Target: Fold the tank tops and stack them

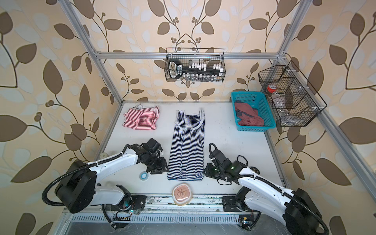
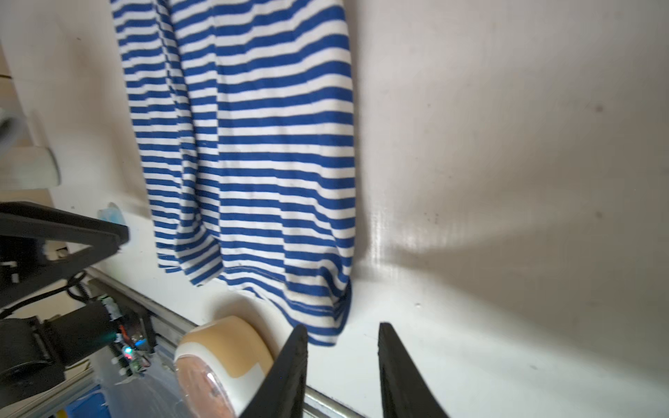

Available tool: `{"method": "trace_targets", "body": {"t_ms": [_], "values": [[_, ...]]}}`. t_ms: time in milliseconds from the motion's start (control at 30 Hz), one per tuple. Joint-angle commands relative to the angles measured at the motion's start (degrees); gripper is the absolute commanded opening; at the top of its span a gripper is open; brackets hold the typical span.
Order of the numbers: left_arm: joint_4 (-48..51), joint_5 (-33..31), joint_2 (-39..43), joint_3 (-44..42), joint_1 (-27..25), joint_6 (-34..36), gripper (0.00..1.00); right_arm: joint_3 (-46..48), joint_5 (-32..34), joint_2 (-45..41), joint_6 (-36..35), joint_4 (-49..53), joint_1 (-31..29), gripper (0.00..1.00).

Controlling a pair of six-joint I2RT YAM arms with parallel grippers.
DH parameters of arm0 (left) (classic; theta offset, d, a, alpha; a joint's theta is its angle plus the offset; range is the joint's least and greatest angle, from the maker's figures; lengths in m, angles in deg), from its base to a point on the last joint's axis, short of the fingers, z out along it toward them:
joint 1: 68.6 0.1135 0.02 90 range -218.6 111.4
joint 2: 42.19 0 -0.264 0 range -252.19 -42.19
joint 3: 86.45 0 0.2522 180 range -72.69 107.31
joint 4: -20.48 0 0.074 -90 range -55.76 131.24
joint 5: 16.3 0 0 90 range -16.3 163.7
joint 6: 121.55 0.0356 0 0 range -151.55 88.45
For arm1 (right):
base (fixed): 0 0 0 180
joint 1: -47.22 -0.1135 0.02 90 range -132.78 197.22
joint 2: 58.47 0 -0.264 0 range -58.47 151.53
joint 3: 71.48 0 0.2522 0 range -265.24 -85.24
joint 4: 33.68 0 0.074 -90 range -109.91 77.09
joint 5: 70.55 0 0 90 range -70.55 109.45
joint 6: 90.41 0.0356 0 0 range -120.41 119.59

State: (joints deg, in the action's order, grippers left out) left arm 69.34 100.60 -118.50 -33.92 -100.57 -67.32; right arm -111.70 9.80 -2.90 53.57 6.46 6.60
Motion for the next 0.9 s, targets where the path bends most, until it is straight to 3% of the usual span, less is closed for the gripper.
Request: {"method": "trace_targets", "body": {"t_ms": [0,867], "values": [[-2.14,1.74,1.53,-1.24,-0.77,-1.99,0.49,0.93,-3.19,1.07,1.65,-3.29,0.37,0.34],[-10.22,3.53,-4.14,-5.1,-5.39,-6.59,0.47,4.93,-5.49,4.21,4.02,-8.18,-0.09,0.33]]}}
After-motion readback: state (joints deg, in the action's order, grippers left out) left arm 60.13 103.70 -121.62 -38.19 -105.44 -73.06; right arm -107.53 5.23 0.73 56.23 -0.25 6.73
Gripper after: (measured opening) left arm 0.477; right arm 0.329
